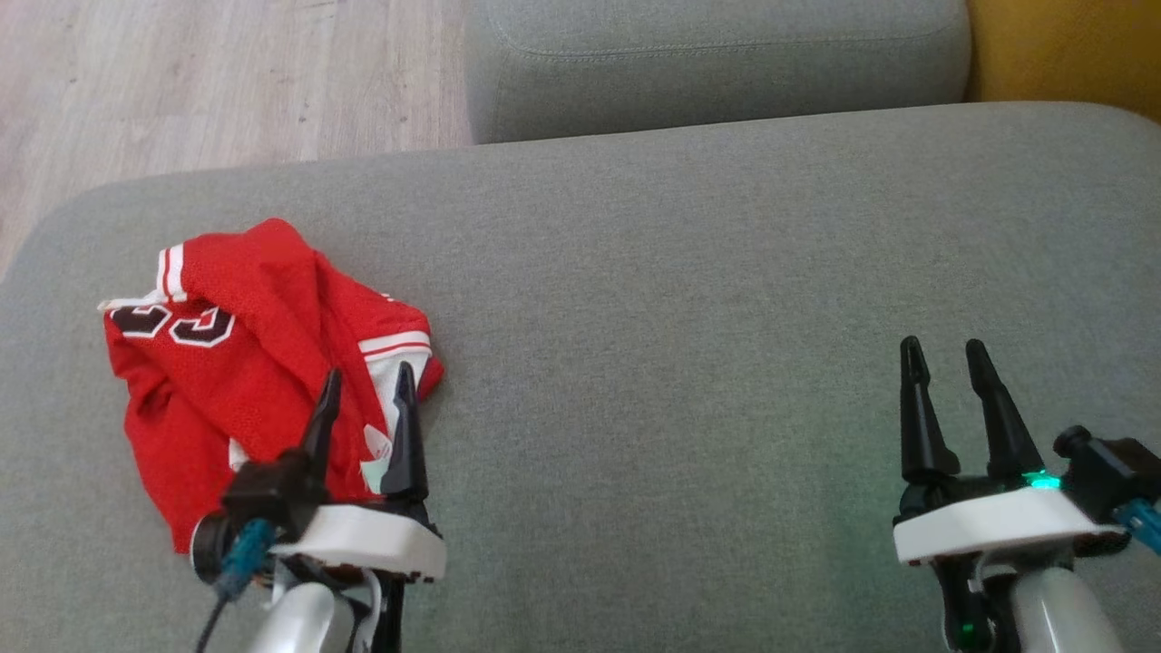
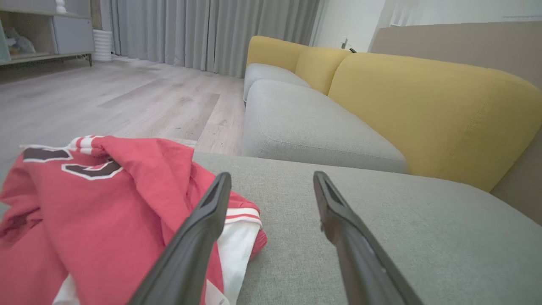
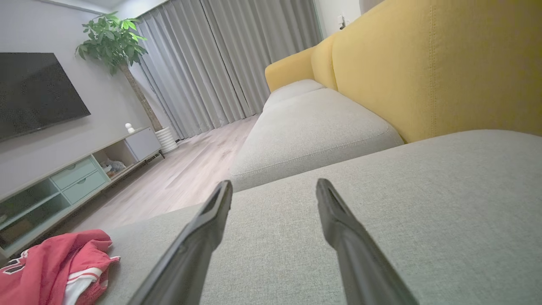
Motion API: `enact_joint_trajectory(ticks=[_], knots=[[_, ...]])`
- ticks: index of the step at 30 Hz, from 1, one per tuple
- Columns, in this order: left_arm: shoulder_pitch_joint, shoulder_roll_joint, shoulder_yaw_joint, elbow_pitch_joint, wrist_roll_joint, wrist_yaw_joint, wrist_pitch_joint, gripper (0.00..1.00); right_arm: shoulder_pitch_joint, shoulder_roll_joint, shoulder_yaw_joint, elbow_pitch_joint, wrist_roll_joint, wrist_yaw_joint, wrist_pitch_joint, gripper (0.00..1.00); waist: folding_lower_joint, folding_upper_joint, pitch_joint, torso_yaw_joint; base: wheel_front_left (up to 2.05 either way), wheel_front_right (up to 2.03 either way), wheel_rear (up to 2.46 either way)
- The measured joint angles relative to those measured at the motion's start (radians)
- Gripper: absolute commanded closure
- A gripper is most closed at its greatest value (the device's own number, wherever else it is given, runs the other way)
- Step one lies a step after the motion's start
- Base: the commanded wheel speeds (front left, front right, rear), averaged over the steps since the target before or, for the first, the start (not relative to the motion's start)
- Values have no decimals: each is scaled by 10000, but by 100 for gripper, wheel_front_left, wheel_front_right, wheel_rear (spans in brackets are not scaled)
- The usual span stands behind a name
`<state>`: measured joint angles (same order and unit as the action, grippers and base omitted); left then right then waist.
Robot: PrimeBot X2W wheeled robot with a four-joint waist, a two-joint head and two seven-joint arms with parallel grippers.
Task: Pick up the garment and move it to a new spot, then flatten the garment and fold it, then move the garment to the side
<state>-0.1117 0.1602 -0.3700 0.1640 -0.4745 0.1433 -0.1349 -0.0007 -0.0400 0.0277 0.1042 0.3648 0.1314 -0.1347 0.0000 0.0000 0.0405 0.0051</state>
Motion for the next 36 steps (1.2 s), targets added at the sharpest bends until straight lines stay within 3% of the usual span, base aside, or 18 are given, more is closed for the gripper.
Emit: enact_joint_trajectory(ticks=[15,20,25,31,36], knots=[[-470,522,-1313,554,1714,1041,-431,0,0,-2,186,-278,-2297,0,-403,0,0,0,38,44,0,0,0],[-554,470,-1396,437,1726,1149,-556,0,0,-6,291,-397,-2801,0,-583,0,0,0,58,82,0,0,0],[-486,146,-779,17,1423,1101,-744,0,3,-8,270,-433,-2569,0,-715,0,0,0,68,105,0,0,0],[81,-309,98,-65,1459,529,-880,0,49,-10,113,-186,-1603,0,-888,0,-1,0,59,117,0,0,0],[284,-569,518,71,1937,121,-1012,0,132,-12,113,88,-1484,0,-961,0,-1,0,41,138,0,0,0]])
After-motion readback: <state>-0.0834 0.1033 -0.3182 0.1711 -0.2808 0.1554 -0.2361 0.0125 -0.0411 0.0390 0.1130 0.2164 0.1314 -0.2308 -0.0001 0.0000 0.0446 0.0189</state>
